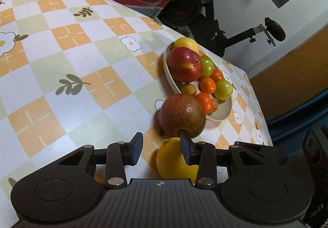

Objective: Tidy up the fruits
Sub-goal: 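Move the right gripper to the large lemon and close on it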

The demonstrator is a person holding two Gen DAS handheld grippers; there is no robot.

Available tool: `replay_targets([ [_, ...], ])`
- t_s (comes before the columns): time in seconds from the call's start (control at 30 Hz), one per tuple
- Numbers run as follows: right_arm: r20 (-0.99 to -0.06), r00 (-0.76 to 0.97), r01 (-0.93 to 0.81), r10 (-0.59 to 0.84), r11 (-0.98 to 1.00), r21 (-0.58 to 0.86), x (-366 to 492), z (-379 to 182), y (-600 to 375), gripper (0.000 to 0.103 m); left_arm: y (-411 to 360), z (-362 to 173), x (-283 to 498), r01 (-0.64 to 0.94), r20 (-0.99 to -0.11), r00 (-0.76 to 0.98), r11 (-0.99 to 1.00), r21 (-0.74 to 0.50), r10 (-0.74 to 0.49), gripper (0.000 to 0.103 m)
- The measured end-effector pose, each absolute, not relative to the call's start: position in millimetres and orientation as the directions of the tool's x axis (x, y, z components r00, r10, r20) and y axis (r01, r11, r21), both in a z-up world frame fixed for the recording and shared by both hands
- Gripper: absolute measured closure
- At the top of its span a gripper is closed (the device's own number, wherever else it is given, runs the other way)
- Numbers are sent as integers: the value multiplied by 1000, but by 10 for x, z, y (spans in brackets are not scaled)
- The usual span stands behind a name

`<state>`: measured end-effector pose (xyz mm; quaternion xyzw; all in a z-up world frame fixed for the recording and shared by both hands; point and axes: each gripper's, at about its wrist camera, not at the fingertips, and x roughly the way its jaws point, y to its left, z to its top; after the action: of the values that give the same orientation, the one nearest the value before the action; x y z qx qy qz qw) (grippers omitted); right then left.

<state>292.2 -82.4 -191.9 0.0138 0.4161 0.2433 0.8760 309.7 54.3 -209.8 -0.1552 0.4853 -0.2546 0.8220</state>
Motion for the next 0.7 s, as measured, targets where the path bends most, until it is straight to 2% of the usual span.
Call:
replay_targets([
  [0.7,-699,541,-403,467,874,273,2870,-2040,-896,55,364,-2134,3137,301,-711,360,796,-525,-604,62],
])
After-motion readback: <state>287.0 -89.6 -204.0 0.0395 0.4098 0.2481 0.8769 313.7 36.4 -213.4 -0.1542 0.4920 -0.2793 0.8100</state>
